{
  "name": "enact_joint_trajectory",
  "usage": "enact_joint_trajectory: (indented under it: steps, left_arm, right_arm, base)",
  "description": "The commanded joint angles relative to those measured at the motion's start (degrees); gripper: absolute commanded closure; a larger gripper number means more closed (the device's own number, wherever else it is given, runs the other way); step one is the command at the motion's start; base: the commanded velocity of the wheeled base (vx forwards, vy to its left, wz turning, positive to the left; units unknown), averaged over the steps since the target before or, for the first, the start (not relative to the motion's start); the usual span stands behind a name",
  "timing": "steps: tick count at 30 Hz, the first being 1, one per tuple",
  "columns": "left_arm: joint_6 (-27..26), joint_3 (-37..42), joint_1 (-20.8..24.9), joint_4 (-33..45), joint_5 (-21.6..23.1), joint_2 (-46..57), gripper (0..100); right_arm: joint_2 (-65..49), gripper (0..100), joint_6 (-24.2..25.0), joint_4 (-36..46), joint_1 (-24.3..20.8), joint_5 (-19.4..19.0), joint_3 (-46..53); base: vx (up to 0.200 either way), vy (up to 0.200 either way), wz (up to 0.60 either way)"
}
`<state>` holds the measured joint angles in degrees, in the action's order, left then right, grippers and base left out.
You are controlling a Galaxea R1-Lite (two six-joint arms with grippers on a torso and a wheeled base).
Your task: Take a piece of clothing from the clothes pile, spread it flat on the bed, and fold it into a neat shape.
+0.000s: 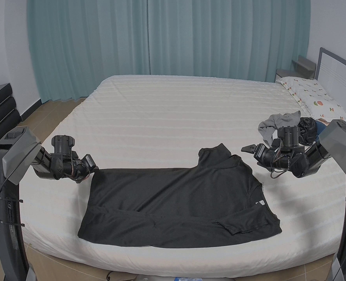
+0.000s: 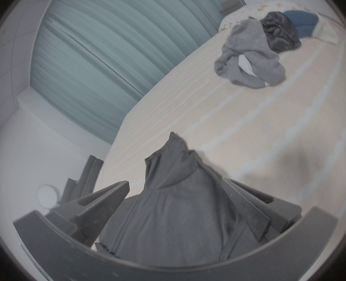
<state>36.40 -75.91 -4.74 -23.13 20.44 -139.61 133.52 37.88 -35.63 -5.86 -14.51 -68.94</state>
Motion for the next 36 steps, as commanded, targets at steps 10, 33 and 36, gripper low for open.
enact_joint_trajectory:
  steps: [10,33,36]
  left_arm:
    - [0.2,2.0,0.0,-0.3,0.0,0.9,100]
    - [0.2,2.3,-0.2,-0.2,0.0,0.9,100]
    - [0.2,2.9,-0.2,-0.2,0.0,1.4,100]
  right_arm:
    - [15.6,0,-4.7,14.5,-1.8,7.2,-25.6]
    - [19.1,100,-4.6,18.3,-1.1,7.3,-33.7]
    - [17.5,100,-4.5,18.1,-0.7,7.3,-32.4]
  base:
    - [0.0,0.0,0.0]
    - [0.0,0.0,0.0]
    - [0.0,0.0,0.0]
